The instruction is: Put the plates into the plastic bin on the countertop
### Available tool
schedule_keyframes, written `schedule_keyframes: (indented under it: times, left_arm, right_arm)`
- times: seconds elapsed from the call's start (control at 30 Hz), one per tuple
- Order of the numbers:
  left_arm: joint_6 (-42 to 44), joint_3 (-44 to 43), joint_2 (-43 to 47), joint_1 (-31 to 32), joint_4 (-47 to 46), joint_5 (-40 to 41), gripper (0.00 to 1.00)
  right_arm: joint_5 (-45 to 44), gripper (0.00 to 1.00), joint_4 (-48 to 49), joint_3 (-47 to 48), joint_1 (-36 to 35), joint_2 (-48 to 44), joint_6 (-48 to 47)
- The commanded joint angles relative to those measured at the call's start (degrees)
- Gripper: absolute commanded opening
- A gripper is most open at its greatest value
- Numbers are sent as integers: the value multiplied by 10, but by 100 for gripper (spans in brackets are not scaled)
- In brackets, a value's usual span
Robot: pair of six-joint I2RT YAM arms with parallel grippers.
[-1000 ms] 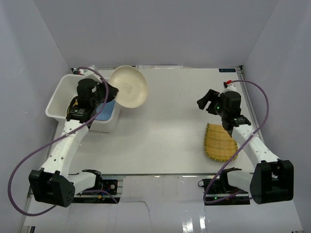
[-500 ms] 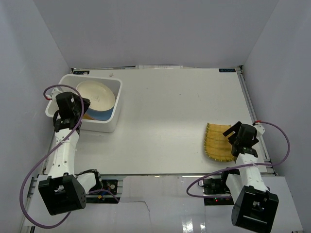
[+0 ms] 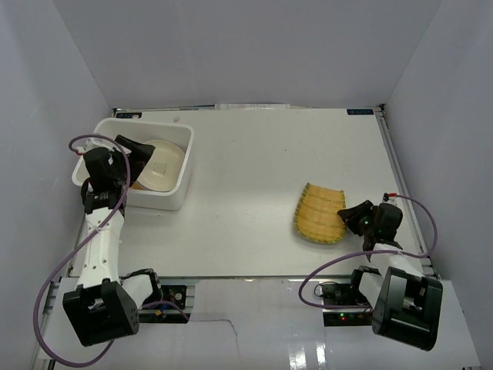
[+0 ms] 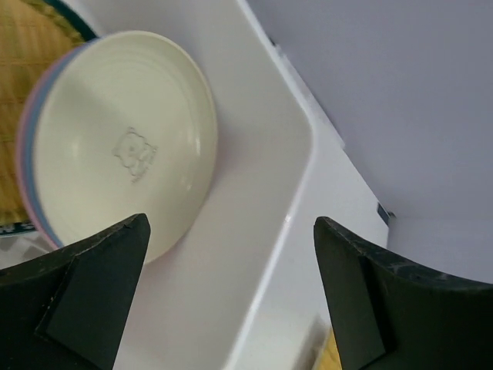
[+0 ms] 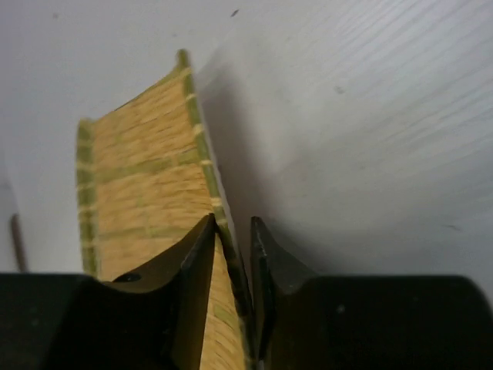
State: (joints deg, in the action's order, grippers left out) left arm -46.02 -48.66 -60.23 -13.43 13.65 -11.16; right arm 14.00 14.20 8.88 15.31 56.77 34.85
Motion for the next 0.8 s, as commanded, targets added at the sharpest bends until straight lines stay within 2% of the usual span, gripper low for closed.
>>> schedule_keyframes:
  times: [0.0, 0.03, 0.07, 0.1, 0.27, 0.33, 0.47, 0.57, 0.77]
  left_arm:
    - [11, -2, 45, 29, -28, -106, 98]
    - [16, 0, 49, 41, -28, -132, 98]
    - [30, 1, 53, 54, -27, -138, 98]
    - [37, 1, 57, 86, -22, -138, 98]
    - [66, -24, 77, 182, -3, -121, 98]
    - [79, -50, 67, 220, 12, -124, 98]
    - [101, -97, 24, 298, 31, -122, 97]
    - [124, -142, -57, 386, 52, -106, 97]
    - [144, -192, -162, 469, 56, -96, 97]
  right_arm:
    - [114, 25, 50, -50, -12, 28, 56]
    - [117, 19, 77, -51, -17, 33, 60]
    - [120, 9, 86, -48, -23, 46, 64]
    - [123, 8, 90, -44, -33, 54, 66]
    - [176, 8, 188, -22, -51, 87, 121]
    - [195, 8, 196, -3, -61, 77, 140]
    - [202, 8, 170, 79, -78, 25, 141]
    - [201, 8, 115, 140, -106, -11, 125]
    - [209, 8, 91, 198, -143, -39, 123]
